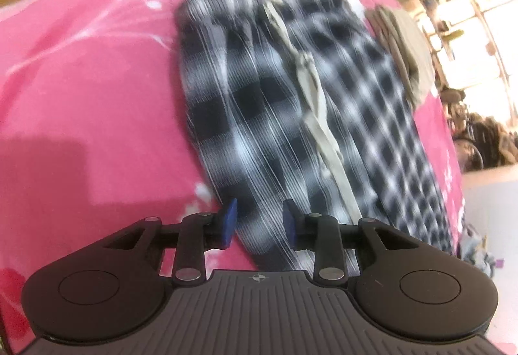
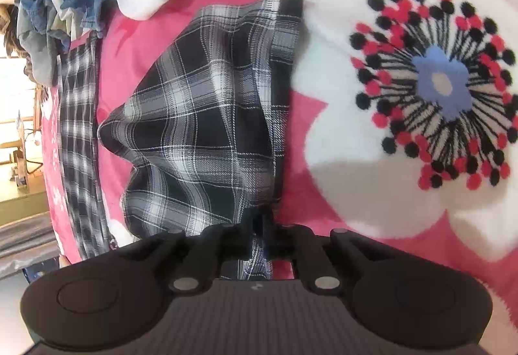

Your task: Fold clothes

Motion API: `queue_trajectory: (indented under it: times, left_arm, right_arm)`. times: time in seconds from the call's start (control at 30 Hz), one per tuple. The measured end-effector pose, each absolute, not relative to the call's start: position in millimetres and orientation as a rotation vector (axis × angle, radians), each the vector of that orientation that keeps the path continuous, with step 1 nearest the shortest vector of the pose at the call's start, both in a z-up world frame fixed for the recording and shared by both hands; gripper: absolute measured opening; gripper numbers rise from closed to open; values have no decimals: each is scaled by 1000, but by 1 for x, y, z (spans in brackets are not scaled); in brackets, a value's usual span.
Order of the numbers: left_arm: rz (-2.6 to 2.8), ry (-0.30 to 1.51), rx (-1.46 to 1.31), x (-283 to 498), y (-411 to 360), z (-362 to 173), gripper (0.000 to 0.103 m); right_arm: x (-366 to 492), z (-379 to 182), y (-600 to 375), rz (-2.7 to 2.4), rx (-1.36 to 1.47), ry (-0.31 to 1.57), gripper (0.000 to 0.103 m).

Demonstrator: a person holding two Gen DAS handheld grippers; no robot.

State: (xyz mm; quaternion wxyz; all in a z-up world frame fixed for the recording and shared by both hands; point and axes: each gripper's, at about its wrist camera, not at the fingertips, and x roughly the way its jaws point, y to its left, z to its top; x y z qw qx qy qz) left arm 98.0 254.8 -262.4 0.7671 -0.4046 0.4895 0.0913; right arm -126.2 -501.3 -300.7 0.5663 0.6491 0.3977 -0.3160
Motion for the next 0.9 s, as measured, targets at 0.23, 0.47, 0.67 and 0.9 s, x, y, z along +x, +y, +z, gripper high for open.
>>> queue_trajectory:
  times: [0.23,0.47,0.67,0.9]
  left_arm:
    - [272,980,-954,102,261,-285,30]
    - [298,928,-817,106,248,-260,1]
    - [325,989,-672,95,261,-241,1]
    - [316,1093,-468,100,249,-263,4]
  right_arm:
    - [-122,-306,-497,-763,1515,936,6]
    - [-111,-279,-489,-705,1373,976,1]
    - [-107,-246,-482,-630,1224,1149,1]
    - [-116,-300,-486,-727,1170,1351,26]
